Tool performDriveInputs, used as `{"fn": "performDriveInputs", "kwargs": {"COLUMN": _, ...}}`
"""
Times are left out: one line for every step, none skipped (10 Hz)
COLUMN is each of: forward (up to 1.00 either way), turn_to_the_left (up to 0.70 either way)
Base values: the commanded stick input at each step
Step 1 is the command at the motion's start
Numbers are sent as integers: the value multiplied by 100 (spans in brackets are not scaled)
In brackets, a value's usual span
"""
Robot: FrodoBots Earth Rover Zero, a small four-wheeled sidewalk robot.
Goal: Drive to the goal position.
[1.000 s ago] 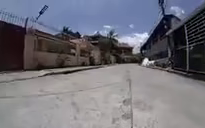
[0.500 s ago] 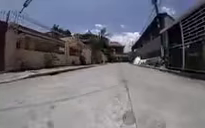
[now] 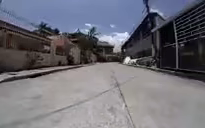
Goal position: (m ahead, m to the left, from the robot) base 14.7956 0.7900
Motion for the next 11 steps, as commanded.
{"fn": "performDriveInputs", "kwargs": {"forward": 100, "turn_to_the_left": -27}}
{"fn": "performDriveInputs", "kwargs": {"forward": 100, "turn_to_the_left": -27}}
{"fn": "performDriveInputs", "kwargs": {"forward": 100, "turn_to_the_left": -27}}
{"fn": "performDriveInputs", "kwargs": {"forward": 100, "turn_to_the_left": -27}}
{"fn": "performDriveInputs", "kwargs": {"forward": 100, "turn_to_the_left": -27}}
{"fn": "performDriveInputs", "kwargs": {"forward": 100, "turn_to_the_left": -27}}
{"fn": "performDriveInputs", "kwargs": {"forward": 100, "turn_to_the_left": -21}}
{"fn": "performDriveInputs", "kwargs": {"forward": 100, "turn_to_the_left": 8}}
{"fn": "performDriveInputs", "kwargs": {"forward": 100, "turn_to_the_left": 13}}
{"fn": "performDriveInputs", "kwargs": {"forward": 100, "turn_to_the_left": 13}}
{"fn": "performDriveInputs", "kwargs": {"forward": 100, "turn_to_the_left": 13}}
